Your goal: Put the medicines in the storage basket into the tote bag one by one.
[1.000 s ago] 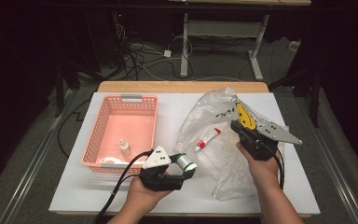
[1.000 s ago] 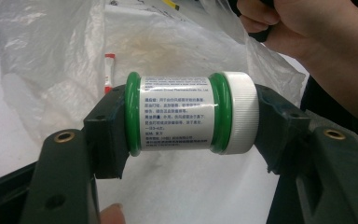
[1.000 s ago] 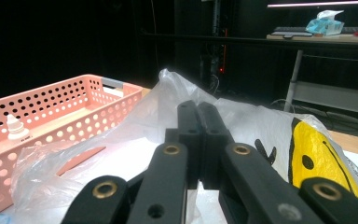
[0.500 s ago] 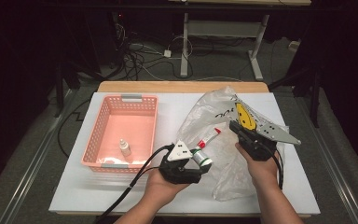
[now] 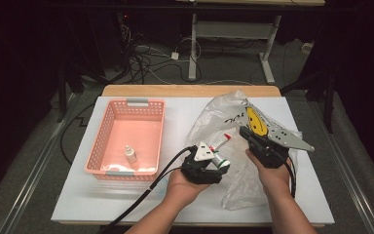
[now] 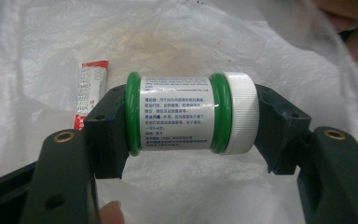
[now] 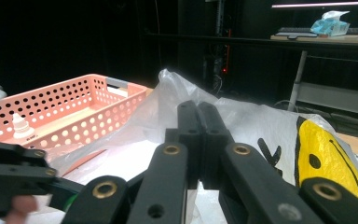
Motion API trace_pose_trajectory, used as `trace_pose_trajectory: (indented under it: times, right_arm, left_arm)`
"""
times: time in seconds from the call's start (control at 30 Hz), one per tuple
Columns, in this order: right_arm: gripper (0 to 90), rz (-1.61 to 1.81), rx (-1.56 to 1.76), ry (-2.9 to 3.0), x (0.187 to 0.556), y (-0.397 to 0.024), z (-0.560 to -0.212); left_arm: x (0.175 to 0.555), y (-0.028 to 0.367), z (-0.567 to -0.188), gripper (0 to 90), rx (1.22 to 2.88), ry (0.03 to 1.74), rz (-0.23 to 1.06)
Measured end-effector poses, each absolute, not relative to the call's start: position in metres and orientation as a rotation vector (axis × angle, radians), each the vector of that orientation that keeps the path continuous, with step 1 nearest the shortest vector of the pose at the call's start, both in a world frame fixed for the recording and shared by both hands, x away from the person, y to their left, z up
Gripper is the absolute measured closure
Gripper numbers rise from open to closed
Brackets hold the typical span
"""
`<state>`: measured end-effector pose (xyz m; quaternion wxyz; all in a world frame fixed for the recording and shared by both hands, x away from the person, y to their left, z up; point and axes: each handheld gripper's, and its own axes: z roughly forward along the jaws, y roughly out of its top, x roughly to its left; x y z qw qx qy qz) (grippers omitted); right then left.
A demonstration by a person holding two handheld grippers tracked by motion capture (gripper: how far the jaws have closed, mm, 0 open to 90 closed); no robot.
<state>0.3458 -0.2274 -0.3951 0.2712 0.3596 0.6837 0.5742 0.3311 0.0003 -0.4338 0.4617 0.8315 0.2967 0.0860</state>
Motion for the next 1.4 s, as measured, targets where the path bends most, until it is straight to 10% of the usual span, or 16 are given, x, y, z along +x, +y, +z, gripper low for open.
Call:
trace_pose_trajectory:
  times: [1.4]
  right_arm:
    - [90.0,1.542,0.976,1.841,0.346,-0.231,-0.396]
  left_arm:
    - [0.37,-0.036,-0.459,26.0,2.098,0.814,0.248]
